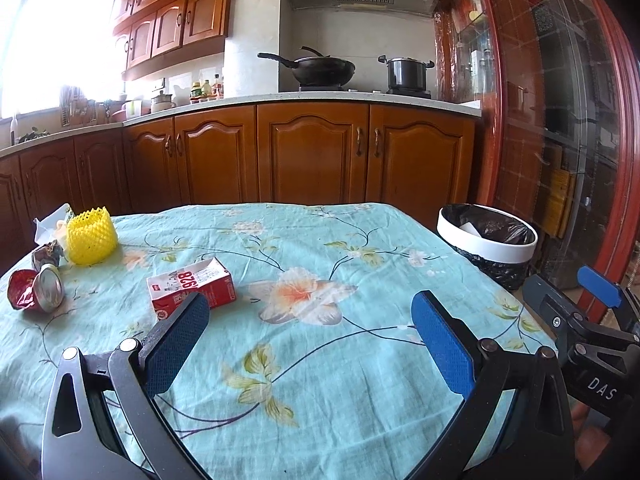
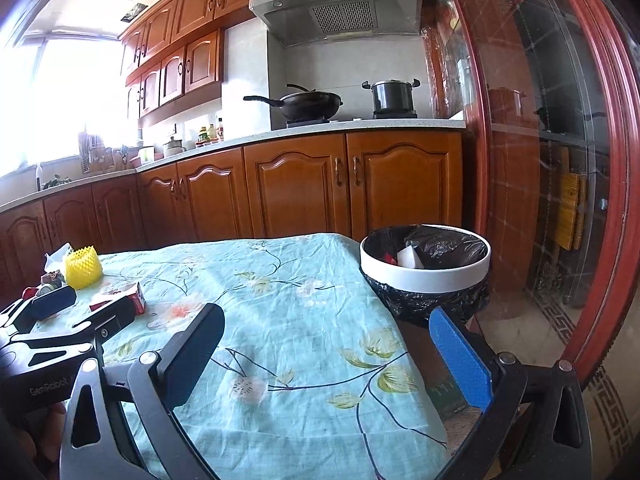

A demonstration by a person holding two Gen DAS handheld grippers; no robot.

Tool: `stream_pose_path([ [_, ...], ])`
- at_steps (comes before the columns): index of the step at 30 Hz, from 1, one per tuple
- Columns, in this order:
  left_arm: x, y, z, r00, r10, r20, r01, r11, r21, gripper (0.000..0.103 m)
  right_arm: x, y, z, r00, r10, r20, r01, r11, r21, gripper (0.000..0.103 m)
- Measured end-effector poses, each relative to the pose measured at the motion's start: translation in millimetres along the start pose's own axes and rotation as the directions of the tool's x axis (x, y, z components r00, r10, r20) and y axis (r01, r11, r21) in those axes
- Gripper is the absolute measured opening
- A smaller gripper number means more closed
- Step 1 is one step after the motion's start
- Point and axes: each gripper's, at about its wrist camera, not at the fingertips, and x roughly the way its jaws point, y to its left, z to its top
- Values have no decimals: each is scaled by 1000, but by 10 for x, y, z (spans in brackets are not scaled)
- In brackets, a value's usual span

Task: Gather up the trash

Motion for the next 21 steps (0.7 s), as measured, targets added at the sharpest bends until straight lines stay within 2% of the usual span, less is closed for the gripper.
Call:
stream_pose_path([
  [7,16,49,-4,1000,13,-7,-13,1000,-7,103,17,46,1,1000,17,-10,-17,1000,-8,103],
  [21,26,0,12,1000,-9,-12,9,1000,21,103,22,45,4,1000,21,-11,-21,1000,-5,103],
])
